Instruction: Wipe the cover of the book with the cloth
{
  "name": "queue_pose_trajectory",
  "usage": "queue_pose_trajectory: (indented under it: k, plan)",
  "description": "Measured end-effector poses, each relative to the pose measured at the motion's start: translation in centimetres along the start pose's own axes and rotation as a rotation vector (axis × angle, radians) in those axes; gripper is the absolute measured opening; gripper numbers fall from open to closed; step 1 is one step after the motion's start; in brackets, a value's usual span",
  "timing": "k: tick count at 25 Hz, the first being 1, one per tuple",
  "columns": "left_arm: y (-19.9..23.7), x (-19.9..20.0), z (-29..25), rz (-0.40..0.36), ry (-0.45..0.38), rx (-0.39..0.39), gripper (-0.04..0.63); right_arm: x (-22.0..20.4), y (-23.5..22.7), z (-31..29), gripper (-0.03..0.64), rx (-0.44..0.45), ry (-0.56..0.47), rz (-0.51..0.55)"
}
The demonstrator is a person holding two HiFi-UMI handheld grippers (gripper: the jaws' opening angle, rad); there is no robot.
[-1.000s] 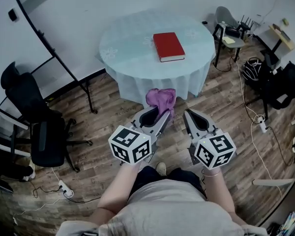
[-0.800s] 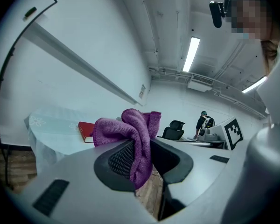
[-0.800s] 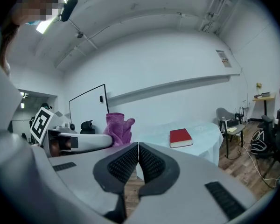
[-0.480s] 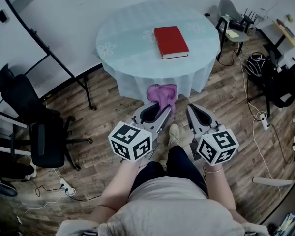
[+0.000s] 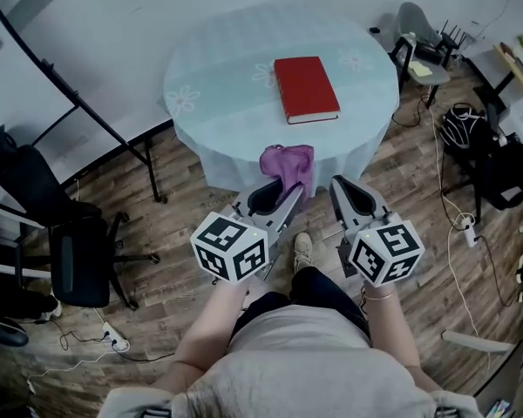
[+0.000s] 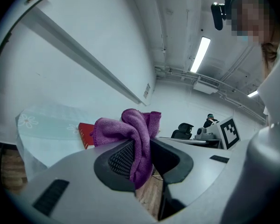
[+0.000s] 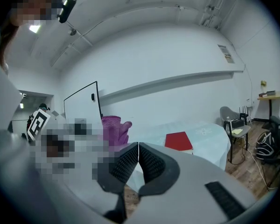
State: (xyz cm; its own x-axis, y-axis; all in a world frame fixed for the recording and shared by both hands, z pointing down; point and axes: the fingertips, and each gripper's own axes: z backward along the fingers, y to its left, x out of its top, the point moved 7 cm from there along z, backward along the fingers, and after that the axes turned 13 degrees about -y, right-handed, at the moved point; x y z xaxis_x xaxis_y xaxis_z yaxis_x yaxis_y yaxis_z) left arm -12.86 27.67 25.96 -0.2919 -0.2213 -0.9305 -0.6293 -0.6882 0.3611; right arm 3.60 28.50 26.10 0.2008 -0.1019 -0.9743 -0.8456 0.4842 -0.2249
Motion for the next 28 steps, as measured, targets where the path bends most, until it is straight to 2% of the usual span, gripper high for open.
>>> queue_pose_trajectory:
  k: [10,19,28]
  plan:
    - [5.3,1.9,-9.1,-0.001,0.018,0.039,0.112,2.3,-7.6,-8.3,0.023,0.039,0.021,-0.016]
    - [8.4,2.0,-16.3,0.002,0.014,0.076,0.112,2.9,-14.1,-13.2,0.023,0.072,0.043,-0.022]
    - [9.7,1.7,-19.6,0.006,0.024,0.107,0.112,2.5,-17.1,-15.4,0.023,0.091,0.07,-0.054]
